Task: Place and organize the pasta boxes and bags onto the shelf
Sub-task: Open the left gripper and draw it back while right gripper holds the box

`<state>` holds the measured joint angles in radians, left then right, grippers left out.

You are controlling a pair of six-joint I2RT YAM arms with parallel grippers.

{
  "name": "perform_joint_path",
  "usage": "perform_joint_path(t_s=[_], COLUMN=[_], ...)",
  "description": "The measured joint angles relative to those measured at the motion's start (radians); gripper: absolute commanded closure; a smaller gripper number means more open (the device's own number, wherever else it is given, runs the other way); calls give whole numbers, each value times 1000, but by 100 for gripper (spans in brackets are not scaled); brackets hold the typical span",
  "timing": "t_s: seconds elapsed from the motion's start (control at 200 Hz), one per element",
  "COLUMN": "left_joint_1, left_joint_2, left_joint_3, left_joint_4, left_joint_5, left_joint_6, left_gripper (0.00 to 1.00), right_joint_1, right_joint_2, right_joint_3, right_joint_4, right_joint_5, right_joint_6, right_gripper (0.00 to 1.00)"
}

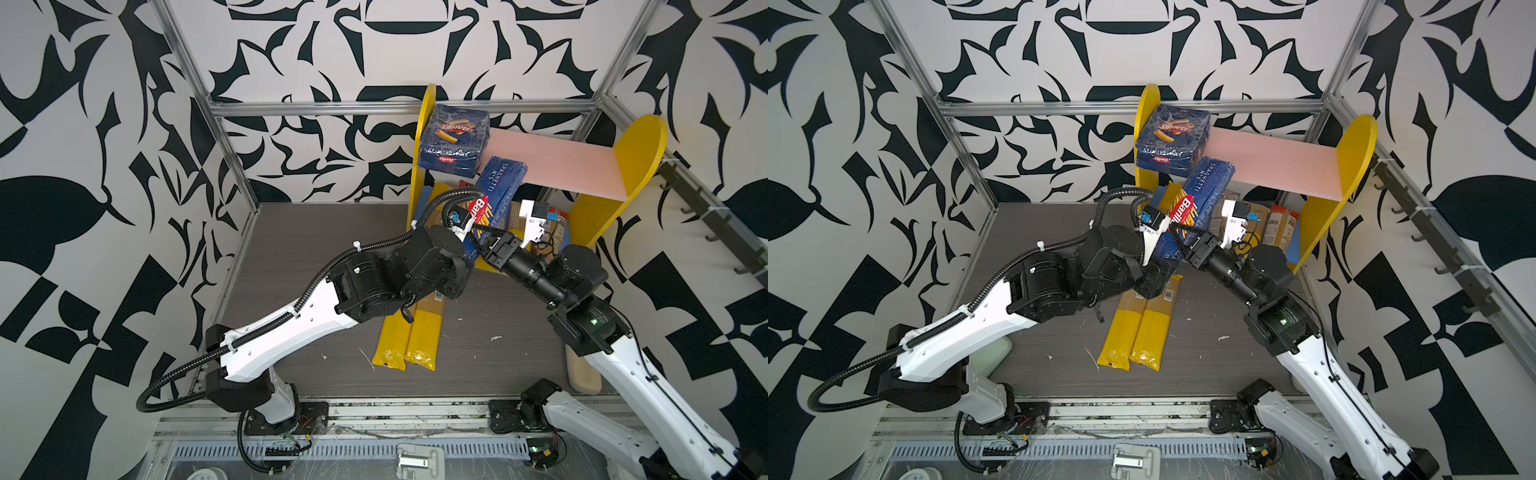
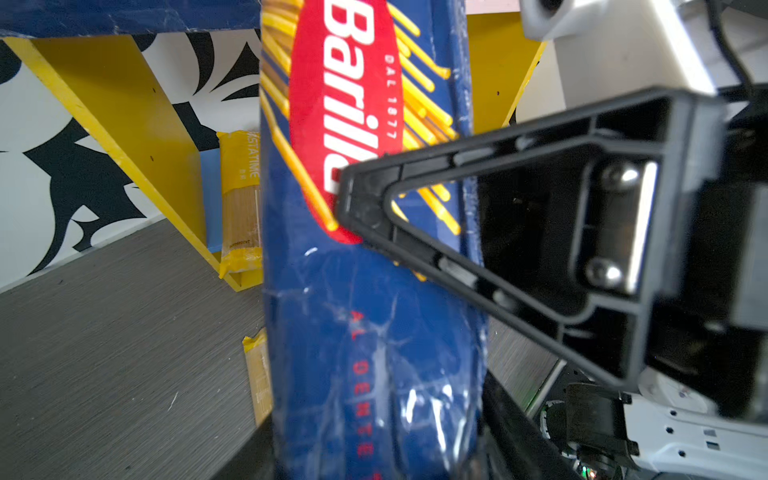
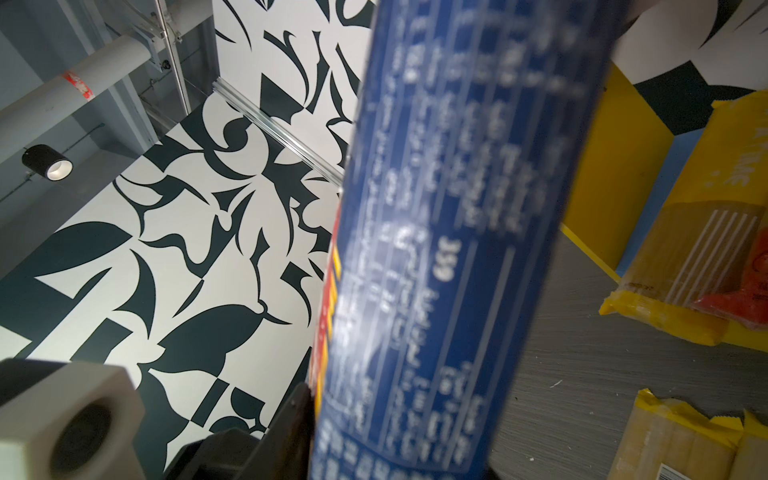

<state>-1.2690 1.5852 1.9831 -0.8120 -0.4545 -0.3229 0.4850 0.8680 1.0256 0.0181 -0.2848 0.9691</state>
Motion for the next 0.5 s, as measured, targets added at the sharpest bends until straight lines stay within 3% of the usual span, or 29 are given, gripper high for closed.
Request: perform_joint_path(t_s=[0.095, 0.305, 0.5], left_joint_1=[0, 0, -14], left_joint_2=[0, 0, -45], left_joint_3=[0, 0, 0], left_joint_4=[5, 16, 70], left_joint_5=[-6, -19, -14], left_joint_6=[9, 31, 51], left_gripper=[26, 23, 25], right_joint_1=[-13, -50, -121], right_joint_2=[11, 41, 84], right_joint_3=[4, 26, 82], right_joint_4=[-5, -40, -181], right_joint_5=[-12, -36, -41], right_joint_6=[7, 12, -20], right_gripper=[100, 100, 100])
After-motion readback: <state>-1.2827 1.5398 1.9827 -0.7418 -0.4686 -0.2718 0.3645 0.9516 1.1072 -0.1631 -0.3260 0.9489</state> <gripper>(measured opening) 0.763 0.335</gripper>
